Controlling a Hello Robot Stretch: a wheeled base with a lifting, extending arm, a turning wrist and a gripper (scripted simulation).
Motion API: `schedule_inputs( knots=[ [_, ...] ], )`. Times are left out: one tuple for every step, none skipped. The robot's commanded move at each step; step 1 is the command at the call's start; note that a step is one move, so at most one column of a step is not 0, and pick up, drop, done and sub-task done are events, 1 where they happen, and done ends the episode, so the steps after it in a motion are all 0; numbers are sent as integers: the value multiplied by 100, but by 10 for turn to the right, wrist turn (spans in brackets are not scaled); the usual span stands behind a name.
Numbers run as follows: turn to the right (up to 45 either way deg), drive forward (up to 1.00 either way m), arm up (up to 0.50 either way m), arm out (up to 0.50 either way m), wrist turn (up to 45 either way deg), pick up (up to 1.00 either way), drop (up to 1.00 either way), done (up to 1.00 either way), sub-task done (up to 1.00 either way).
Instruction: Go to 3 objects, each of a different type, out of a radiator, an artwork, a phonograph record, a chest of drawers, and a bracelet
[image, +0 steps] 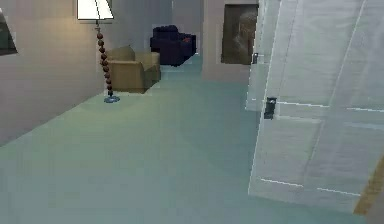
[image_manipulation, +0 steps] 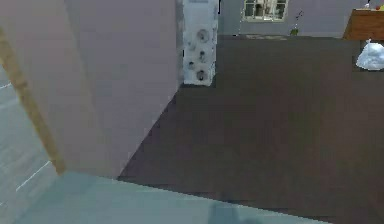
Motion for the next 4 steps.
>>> schedule_inputs(
  knots=[
    [0, 100, 0, 0, 0, 0, 0, 0, 0],
    [0, 75, 0, 0, 0, 0, 0, 0, 0],
    [120, 0, 0, 0, 0, 0, 0, 0, 0],
    [0, 100, 0, 0, 0, 0, 0, 0, 0]
  ],
)
